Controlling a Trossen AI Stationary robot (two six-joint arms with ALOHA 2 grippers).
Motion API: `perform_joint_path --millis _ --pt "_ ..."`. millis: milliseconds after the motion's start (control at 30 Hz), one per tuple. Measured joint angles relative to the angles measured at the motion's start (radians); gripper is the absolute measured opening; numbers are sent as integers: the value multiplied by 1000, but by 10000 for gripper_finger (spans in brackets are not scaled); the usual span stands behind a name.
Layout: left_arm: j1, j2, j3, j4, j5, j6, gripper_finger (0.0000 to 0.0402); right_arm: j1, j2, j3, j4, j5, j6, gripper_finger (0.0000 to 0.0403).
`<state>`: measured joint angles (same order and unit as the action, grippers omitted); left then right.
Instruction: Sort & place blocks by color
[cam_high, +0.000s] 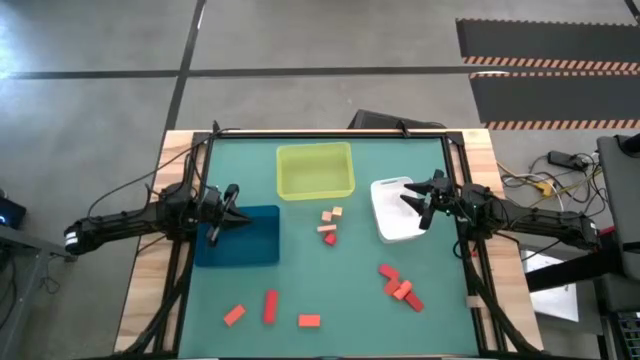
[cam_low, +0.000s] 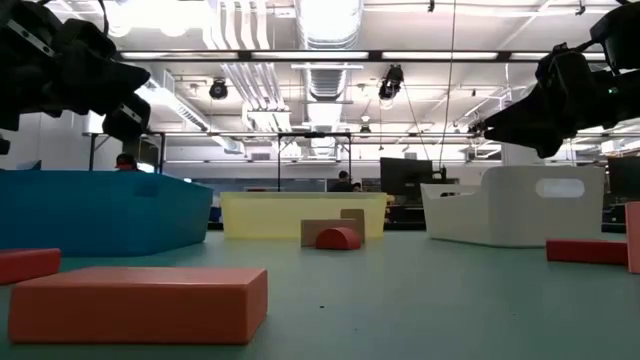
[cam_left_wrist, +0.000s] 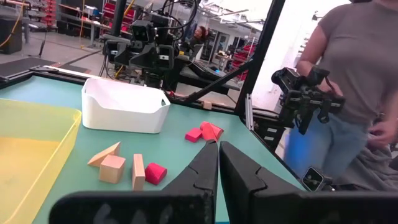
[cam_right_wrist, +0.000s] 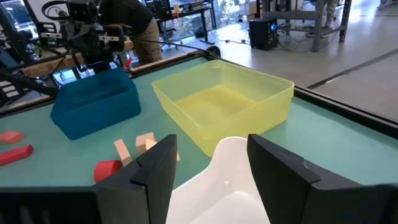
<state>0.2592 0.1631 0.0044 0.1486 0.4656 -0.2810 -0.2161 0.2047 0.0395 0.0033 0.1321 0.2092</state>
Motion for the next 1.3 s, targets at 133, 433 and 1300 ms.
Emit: perform_joint_path --millis 133,433,1300 --pt "0 0 0 0 0 0 0 0 0 0 0 0 0 187" --pt "0 0 0 0 0 0 0 0 0 0 0 0 0 187" --pt "1 0 0 407 -34 131 0 0 0 0 470 79 378 187"
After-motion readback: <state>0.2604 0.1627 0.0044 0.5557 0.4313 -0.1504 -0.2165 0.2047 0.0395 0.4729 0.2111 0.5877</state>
